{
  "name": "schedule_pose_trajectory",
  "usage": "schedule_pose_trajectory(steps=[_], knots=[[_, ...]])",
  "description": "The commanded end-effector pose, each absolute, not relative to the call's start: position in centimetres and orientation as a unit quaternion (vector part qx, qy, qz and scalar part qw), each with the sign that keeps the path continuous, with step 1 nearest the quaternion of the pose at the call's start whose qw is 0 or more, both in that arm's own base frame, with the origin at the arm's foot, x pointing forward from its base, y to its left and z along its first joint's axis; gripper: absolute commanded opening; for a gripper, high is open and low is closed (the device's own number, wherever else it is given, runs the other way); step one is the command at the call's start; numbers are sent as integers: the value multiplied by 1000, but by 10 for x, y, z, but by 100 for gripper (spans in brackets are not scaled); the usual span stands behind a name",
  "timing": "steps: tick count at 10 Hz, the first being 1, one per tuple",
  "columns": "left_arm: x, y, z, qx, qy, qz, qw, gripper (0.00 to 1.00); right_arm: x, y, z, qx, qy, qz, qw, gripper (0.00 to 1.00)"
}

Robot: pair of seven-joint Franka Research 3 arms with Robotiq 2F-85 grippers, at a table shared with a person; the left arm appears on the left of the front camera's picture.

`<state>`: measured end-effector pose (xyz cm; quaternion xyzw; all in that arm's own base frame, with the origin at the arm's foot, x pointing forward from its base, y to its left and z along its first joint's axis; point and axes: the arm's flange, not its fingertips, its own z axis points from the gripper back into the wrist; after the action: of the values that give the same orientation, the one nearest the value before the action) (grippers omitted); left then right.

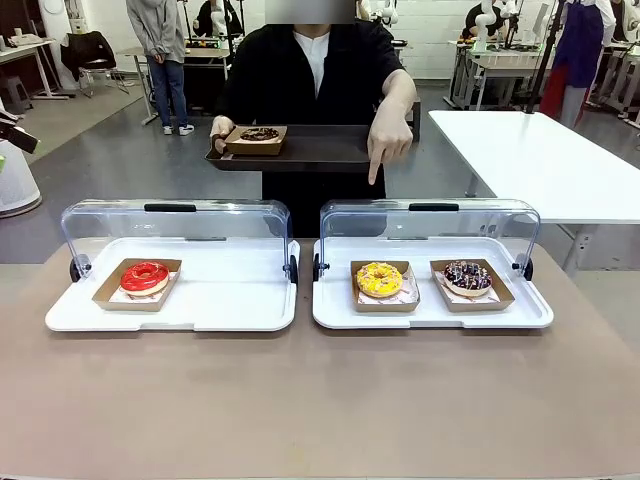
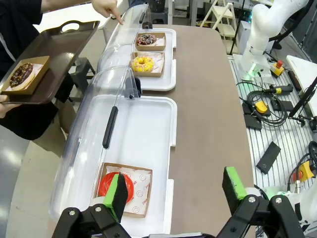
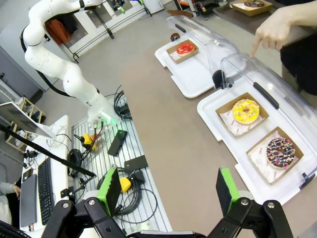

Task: Provide the desired donut to the person.
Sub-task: Pick up and lift the Paper togo box containing the Donut pointed at by the person.

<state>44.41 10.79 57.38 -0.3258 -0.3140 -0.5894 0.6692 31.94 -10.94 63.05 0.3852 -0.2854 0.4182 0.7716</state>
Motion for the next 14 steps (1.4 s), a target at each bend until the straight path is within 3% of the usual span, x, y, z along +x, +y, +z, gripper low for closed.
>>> schedule_pose_trajectory(steps=[1, 6, 11, 14], knots=[[443, 108, 574, -328, -315, -589, 668, 100, 321, -108, 631, 391, -291, 423, 764, 100], [443, 108, 574, -328, -315, -589, 668, 100, 319, -109, 630, 385, -285, 418, 772, 100], [443, 108, 574, -328, -315, -589, 668, 100, 360, 17, 619, 305, -130, 496, 803, 100], [443, 108, 574, -328, -315, -589, 668, 100, 357, 76, 592, 244, -84, 536, 804, 100]])
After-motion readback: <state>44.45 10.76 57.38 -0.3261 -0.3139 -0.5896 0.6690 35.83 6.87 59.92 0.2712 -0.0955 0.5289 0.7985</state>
